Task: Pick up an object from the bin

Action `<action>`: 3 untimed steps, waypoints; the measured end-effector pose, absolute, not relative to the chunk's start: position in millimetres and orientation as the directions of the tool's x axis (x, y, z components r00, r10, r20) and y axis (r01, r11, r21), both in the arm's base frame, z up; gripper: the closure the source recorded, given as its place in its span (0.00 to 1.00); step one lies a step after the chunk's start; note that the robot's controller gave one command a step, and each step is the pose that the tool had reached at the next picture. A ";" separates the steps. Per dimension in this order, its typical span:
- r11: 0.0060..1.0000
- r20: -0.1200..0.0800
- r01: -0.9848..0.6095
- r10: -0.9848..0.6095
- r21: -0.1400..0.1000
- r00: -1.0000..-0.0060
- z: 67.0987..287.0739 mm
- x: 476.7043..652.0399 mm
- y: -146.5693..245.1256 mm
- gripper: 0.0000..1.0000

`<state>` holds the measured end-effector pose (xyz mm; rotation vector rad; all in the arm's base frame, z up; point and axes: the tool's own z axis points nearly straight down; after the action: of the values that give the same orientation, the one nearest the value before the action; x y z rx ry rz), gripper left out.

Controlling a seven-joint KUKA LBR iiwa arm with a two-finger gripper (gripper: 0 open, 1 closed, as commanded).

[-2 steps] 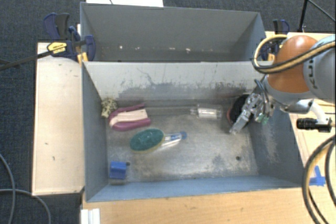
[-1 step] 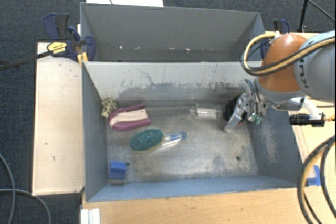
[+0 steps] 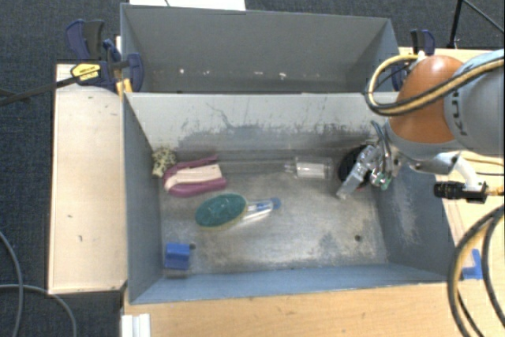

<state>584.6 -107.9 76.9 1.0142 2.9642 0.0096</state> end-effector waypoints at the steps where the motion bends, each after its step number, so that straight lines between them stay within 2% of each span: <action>1: 0.792 -0.002 0.611 0.611 0.006 -0.792 74.5 582.9 -107.4 0.00; 2: 0.792 -0.010 0.611 0.611 0.007 -0.792 76.1 584.1 -108.8 1.00; 3: 0.793 -0.006 0.609 0.609 0.006 -0.793 74.2 582.7 -108.0 0.00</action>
Offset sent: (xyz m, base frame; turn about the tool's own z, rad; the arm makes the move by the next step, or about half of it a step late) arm 0.0000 0.0000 0.0000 0.0000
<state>582.7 -108.0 74.2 1.0085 2.9678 0.0058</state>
